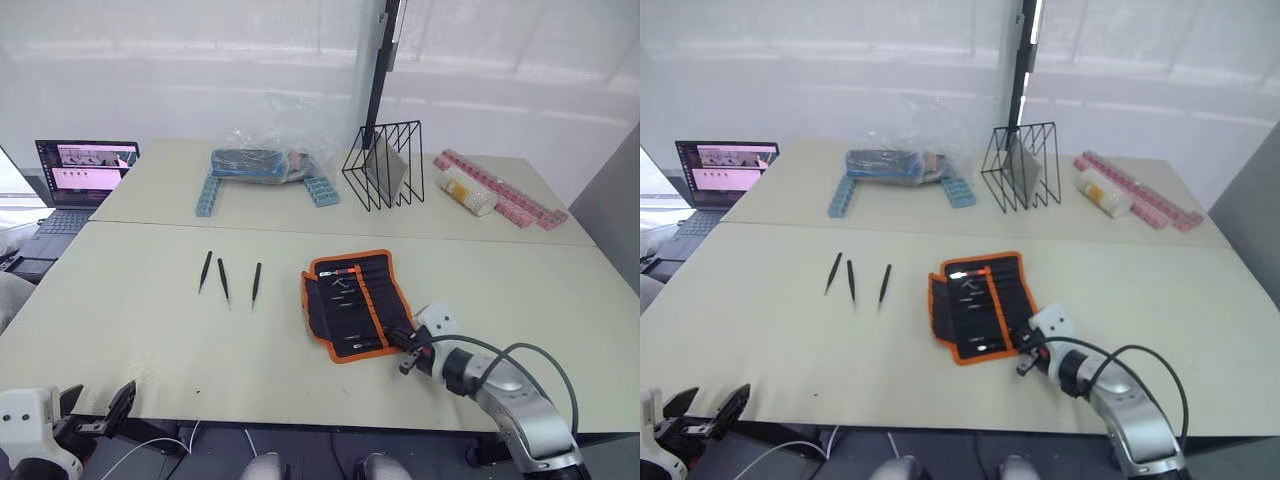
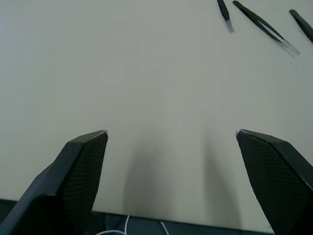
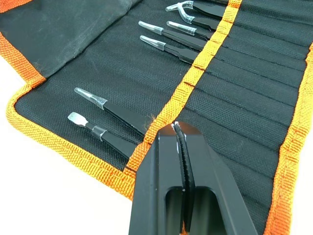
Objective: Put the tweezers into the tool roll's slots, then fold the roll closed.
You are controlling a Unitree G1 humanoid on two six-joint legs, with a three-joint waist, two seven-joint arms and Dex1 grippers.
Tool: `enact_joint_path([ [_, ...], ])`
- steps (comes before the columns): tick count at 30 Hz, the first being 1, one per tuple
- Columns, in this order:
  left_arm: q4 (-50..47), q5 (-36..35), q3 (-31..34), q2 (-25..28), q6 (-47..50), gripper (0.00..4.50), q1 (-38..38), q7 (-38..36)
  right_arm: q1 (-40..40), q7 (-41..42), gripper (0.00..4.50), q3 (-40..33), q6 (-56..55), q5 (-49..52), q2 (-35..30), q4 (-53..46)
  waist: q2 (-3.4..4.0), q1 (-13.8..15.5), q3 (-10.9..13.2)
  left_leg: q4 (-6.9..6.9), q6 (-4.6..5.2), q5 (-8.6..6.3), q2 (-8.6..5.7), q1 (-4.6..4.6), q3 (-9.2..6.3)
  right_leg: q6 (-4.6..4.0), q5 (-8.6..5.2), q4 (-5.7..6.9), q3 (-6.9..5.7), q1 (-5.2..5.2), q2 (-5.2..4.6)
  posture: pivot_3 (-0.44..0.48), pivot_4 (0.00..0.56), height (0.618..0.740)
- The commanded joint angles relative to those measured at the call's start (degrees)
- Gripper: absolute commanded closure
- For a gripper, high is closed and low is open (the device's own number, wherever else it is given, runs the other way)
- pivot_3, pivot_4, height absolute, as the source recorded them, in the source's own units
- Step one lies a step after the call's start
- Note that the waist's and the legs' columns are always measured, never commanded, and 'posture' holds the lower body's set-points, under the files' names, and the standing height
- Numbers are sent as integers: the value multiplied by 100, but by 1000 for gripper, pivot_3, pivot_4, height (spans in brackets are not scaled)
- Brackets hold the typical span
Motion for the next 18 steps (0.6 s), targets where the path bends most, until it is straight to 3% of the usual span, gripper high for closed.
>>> enact_joint_path([
  [1, -114, -101, -185, 48, -139, 37, -43, 225, 185, 12, 4500, 6, 49, -34, -58, 218, -9, -13, -5, 0, 1, 0, -1, -3, 5, 2, 1, 4, 2, 5, 9, 0, 150, 722],
  [8, 147, -23, -582, 307, -69, 37, -439, 599, 270, -65, 4500, 31, -6, -41, 12, 190, -13, -41, -8, -1, 3, -2, 4, -2, 4, 25, 15, 4, 10, 1, 36, 0, 150, 722],
  [18, 1379, 373, -1485, 1005, 382, 37, -2072, 1326, 369, -243, 4500, 101, 12, -74, 138, 73, -17, -53, -11, -1, 3, -1, 4, 0, 0, 34, 21, 12, 10, 2, 47, 0, 150, 722],
])
